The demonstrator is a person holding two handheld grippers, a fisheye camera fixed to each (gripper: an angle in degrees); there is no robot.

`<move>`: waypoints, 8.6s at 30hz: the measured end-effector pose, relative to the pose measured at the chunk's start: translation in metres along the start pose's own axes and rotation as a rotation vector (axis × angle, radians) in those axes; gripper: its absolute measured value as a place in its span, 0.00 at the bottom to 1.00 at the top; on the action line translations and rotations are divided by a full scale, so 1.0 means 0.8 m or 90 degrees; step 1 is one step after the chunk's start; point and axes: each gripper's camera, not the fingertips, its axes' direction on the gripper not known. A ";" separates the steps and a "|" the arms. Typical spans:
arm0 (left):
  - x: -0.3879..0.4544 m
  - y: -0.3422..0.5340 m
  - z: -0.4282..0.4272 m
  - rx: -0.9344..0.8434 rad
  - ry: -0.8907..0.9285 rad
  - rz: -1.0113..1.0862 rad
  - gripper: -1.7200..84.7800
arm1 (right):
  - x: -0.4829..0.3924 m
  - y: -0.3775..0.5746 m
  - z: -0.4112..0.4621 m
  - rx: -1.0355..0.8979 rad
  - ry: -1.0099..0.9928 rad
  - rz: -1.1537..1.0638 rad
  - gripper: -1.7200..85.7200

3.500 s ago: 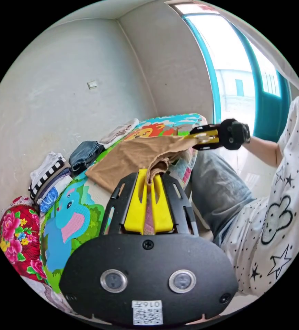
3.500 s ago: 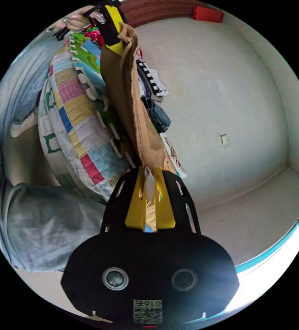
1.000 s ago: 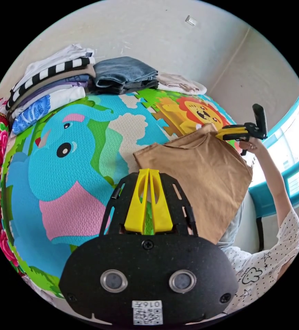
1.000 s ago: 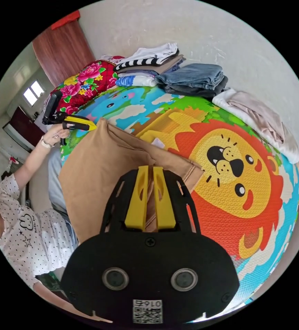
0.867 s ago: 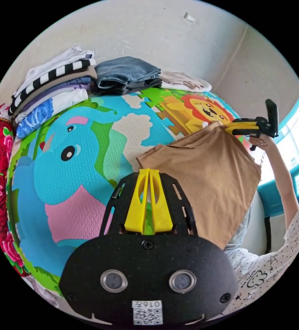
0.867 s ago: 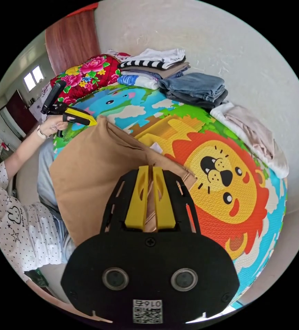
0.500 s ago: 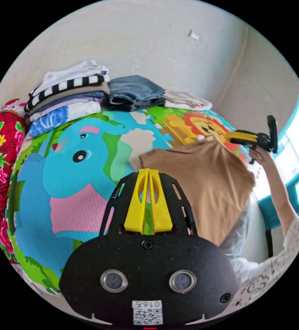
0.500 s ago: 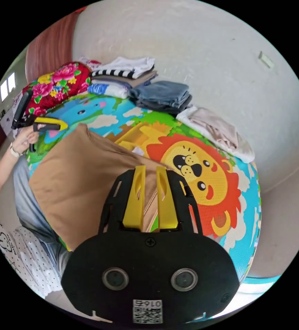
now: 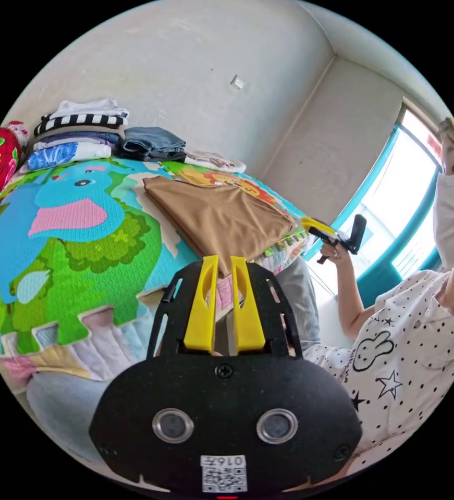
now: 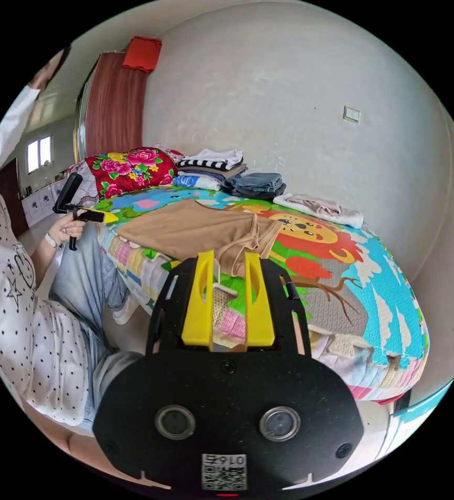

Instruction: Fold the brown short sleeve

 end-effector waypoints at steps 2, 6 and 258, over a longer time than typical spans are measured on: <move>-0.001 0.008 0.011 -0.016 0.013 0.001 0.06 | -0.006 0.017 -0.007 0.003 -0.009 -0.006 0.12; -0.003 0.023 0.031 -0.049 0.022 -0.005 0.06 | -0.015 0.036 -0.011 -0.052 -0.009 -0.026 0.11; 0.297 -0.304 0.076 -0.420 -0.069 0.591 0.01 | -0.198 -0.694 0.154 -0.396 -0.197 -0.631 0.03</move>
